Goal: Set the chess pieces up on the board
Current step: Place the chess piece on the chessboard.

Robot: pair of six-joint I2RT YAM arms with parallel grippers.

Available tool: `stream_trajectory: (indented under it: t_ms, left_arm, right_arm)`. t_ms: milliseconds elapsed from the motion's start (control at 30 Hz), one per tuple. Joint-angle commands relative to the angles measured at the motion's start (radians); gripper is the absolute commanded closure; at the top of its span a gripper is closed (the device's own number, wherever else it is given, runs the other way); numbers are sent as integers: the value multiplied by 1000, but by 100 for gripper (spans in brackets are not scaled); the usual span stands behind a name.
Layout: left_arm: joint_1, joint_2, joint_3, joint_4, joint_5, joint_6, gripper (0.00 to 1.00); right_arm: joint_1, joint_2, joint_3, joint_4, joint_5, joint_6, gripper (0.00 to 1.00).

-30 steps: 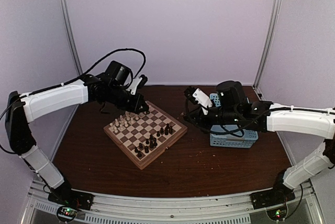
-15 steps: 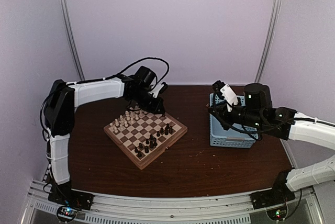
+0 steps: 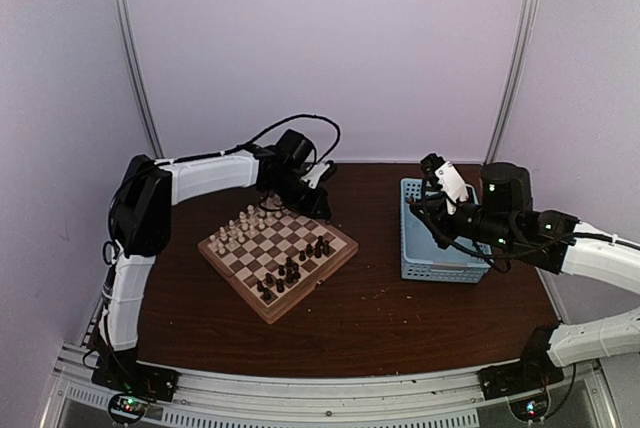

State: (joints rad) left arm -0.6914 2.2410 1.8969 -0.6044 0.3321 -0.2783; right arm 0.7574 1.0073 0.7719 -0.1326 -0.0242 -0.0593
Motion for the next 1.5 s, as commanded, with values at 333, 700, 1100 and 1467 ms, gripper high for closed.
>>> stream_trajectory:
  t_ms: [333, 700, 1100, 1467]
  left_arm:
    - [-34, 66, 53, -37, -92, 87, 98]
    - [-37, 81, 47, -43, -108, 97, 95]
    - [-45, 87, 48, -43, -76, 92, 95]
    - [-48, 91, 49, -43, -68, 85, 86]
  right_arm:
    - [-17, -54, -34, 1, 20, -10, 86]
    - [-18, -59, -31, -12, 20, -4, 86]
    - [-19, -64, -34, -15, 20, 1, 85]
    - [-20, -68, -40, -18, 20, 5, 86]
